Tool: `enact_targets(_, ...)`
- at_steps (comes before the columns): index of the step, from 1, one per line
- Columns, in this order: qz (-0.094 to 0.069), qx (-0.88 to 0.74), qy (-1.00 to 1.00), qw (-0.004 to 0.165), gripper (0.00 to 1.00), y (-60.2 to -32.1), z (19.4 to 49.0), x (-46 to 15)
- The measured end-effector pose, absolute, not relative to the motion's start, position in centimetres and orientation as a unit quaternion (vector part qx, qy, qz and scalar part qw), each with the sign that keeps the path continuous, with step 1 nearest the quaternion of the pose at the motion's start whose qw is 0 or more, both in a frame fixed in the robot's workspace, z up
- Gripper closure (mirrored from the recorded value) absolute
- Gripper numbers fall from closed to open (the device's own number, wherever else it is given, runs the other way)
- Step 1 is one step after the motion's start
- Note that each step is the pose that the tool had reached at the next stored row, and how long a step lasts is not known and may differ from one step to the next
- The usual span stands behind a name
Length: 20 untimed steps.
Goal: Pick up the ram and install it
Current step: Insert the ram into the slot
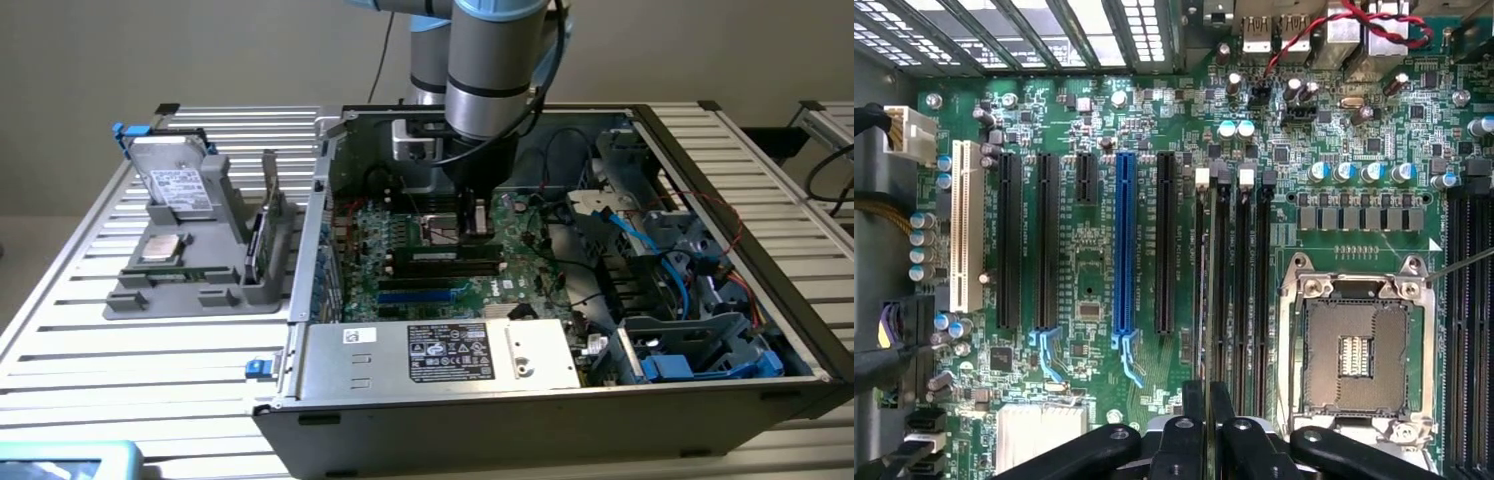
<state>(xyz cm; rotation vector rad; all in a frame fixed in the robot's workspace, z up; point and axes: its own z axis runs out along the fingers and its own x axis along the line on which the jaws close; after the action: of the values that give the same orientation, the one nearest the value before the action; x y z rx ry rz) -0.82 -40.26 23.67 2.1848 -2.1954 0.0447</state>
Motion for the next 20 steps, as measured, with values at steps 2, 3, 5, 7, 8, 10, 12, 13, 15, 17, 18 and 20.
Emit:
enact_targets(2,0.011,0.705,-0.709,0.022,0.86,-40.26,23.66,-0.82)
enact_targets(3,0.010,0.705,-0.709,0.021,0.86,-40.26,23.66,-0.82)
enact_targets(5,0.007,0.705,-0.709,0.021,0.86,-40.41,23.65,-0.82)
enact_targets(7,0.007,0.705,-0.709,0.020,0.86,-40.67,23.65,-0.82)
enact_targets(8,0.006,0.705,-0.709,0.020,0.86,-40.82,23.65,-0.82)
enact_targets(10,0.006,0.705,-0.709,0.020,0.86,-40.90,23.65,-0.82)
enact_targets(12,0.006,0.705,-0.709,0.020,0.86,-40.90,23.64,-0.82)
enact_targets(13,0.006,0.706,-0.708,0.020,0.86,-40.90,23.62,-0.82)
enact_targets(15,0.006,0.706,-0.708,0.019,0.86,-40.88,23.57,-0.86)
enact_targets(17,0.007,0.706,-0.708,0.019,0.86,-40.83,23.54,-0.94)
enact_targets(18,0.007,0.706,-0.708,0.019,0.86,-40.80,23.53,-0.96)
enact_targets(20,0.008,0.707,-0.707,0.018,0.86,-40.75,23.51,-0.99)
